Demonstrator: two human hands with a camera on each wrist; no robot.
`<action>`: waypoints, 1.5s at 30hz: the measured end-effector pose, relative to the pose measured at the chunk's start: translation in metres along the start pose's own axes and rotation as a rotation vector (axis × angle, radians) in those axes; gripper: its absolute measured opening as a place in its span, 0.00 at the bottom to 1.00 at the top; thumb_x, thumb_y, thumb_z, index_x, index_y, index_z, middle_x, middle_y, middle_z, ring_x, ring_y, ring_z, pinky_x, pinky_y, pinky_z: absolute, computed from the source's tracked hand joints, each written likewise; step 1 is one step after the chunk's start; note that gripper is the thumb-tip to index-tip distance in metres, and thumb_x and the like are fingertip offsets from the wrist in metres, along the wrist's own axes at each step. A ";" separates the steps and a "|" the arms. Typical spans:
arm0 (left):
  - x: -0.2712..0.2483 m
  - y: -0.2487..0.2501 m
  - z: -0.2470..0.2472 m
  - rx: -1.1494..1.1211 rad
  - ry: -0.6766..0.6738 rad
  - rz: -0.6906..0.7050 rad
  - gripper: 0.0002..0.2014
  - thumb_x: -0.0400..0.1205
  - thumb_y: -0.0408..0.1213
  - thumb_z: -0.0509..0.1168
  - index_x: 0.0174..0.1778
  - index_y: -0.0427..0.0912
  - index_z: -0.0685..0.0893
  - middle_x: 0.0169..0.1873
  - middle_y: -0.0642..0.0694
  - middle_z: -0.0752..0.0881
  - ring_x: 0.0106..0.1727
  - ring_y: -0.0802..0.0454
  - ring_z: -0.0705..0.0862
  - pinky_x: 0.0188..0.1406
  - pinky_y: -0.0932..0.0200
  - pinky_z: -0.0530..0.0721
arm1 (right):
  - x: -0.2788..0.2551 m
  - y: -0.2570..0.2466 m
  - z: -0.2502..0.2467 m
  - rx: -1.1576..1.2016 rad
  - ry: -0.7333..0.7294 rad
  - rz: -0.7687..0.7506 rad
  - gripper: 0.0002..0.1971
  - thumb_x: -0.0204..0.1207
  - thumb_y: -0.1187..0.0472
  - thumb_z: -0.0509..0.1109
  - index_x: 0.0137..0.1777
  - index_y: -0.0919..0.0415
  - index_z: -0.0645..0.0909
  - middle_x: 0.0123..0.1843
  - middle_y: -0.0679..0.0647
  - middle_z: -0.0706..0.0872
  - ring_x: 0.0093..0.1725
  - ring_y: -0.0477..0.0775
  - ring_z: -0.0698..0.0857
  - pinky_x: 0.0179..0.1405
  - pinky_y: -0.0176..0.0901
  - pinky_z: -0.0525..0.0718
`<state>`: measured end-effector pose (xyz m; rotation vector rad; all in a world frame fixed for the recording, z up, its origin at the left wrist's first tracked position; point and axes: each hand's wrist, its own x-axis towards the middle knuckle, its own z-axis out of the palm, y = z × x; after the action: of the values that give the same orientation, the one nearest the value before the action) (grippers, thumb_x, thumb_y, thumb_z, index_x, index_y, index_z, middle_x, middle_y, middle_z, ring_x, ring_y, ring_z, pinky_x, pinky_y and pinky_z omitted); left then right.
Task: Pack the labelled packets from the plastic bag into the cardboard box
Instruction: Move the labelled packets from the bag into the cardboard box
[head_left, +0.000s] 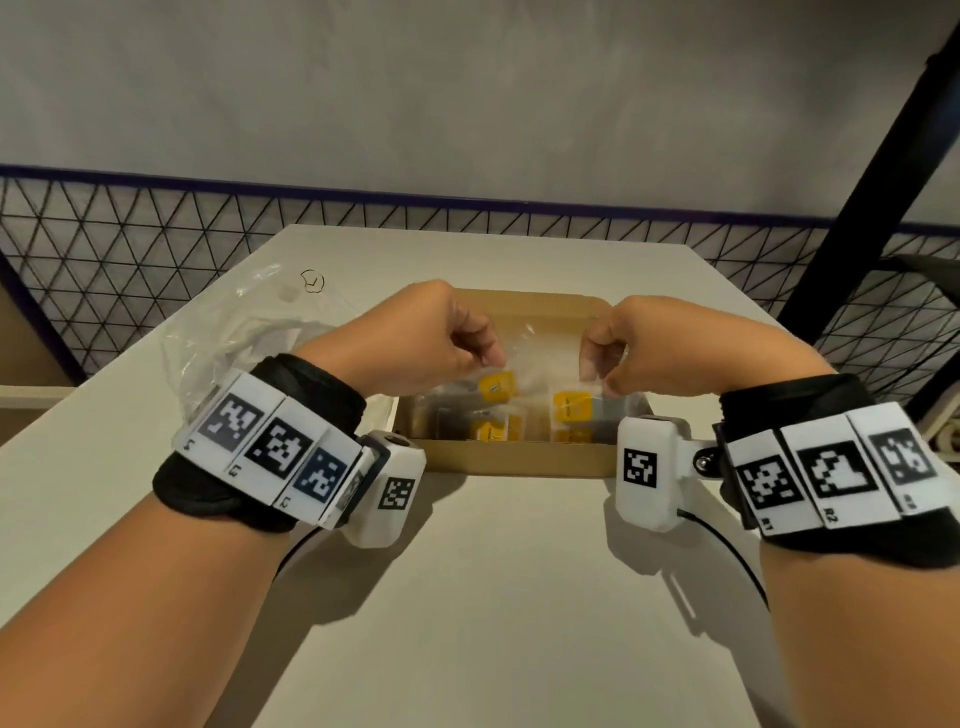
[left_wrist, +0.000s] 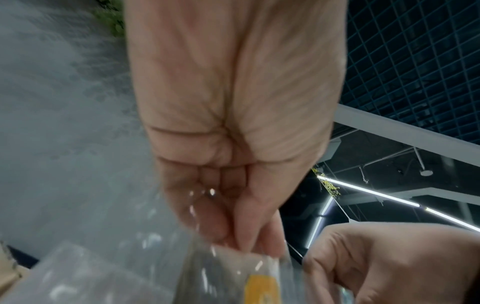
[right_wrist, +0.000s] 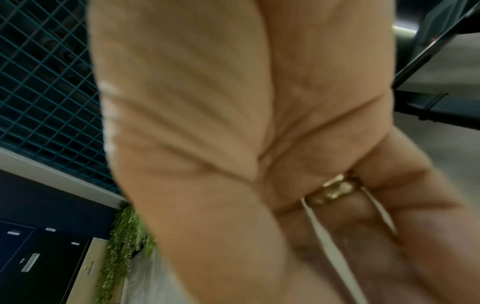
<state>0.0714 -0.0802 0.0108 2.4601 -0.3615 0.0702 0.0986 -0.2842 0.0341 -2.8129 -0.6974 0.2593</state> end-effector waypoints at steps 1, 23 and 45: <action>0.000 0.000 0.002 0.020 -0.029 0.000 0.14 0.78 0.28 0.68 0.37 0.55 0.86 0.33 0.62 0.85 0.34 0.71 0.83 0.32 0.81 0.78 | 0.000 0.001 0.001 -0.010 -0.028 0.021 0.13 0.71 0.71 0.69 0.37 0.50 0.81 0.36 0.45 0.80 0.35 0.43 0.77 0.32 0.33 0.72; -0.004 -0.009 -0.003 0.286 -0.268 -0.204 0.09 0.73 0.29 0.71 0.39 0.50 0.90 0.33 0.61 0.87 0.36 0.66 0.82 0.36 0.74 0.78 | 0.003 -0.002 0.009 -0.073 -0.080 0.108 0.07 0.68 0.71 0.68 0.37 0.58 0.81 0.34 0.49 0.82 0.36 0.50 0.81 0.36 0.40 0.79; -0.005 -0.012 -0.013 0.327 -0.208 -0.302 0.05 0.73 0.38 0.73 0.38 0.56 0.88 0.42 0.58 0.83 0.40 0.64 0.77 0.35 0.65 0.71 | 0.002 -0.009 0.006 0.005 -0.031 0.028 0.06 0.73 0.67 0.66 0.41 0.58 0.83 0.35 0.48 0.81 0.35 0.47 0.78 0.34 0.36 0.75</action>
<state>0.0702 -0.0618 0.0130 2.8264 -0.0640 -0.2772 0.0952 -0.2739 0.0306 -2.8211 -0.6631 0.3093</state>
